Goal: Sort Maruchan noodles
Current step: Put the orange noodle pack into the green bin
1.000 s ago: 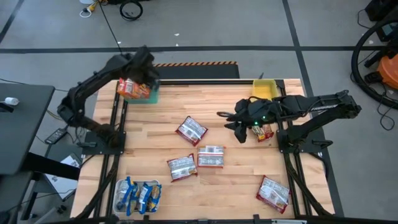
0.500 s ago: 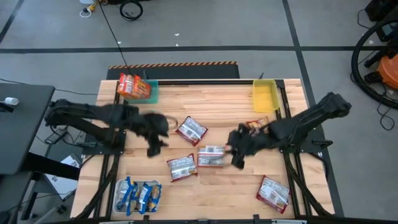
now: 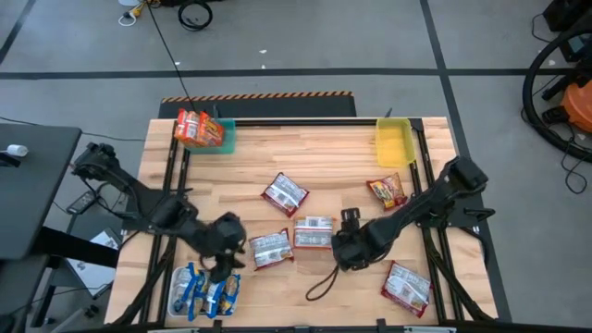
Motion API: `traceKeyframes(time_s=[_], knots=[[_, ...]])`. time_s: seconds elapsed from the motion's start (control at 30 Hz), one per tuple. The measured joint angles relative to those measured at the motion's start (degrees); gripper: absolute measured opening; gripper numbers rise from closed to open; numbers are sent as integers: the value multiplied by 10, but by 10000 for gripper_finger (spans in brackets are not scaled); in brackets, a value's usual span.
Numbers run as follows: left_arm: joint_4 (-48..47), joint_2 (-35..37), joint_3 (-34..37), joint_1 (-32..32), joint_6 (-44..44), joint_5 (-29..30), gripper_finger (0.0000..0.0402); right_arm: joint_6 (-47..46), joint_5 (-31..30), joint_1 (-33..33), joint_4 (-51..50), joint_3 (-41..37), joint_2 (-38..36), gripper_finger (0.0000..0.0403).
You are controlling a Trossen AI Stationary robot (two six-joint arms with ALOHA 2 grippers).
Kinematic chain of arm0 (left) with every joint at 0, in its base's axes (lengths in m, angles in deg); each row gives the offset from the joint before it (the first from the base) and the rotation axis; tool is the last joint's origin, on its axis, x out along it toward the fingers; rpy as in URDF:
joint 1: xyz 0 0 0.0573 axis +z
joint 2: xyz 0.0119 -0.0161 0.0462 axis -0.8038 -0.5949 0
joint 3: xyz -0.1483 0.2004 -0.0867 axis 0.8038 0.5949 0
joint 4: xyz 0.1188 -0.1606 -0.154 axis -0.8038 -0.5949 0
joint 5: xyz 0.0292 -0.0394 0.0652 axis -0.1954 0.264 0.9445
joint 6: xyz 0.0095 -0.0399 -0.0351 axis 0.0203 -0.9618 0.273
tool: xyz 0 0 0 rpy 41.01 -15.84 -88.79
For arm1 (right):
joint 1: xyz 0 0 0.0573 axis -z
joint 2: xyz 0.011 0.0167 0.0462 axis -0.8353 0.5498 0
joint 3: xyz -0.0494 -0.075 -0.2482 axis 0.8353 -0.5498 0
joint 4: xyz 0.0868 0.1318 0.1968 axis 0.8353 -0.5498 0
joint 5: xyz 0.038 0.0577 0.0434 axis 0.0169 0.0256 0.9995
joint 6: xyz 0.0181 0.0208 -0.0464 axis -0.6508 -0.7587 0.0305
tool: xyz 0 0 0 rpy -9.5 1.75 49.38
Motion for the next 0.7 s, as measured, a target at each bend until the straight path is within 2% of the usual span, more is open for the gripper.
traceKeyframes(time_s=[0.1,0.23,0.4,0.5,0.7], knots=[[-23,0,0,-28,-41,14,210,31,-23,2,22,-4,43,213],[-77,0,1,-64,-76,78,210,31,-21,8,67,5,78,208],[-78,-12,5,-75,-55,163,210,30,-85,41,186,60,77,203],[-70,-16,5,-54,-32,208,210,27,-103,69,225,88,56,203],[18,-70,5,57,95,184,210,22,-102,85,181,110,-17,203]])
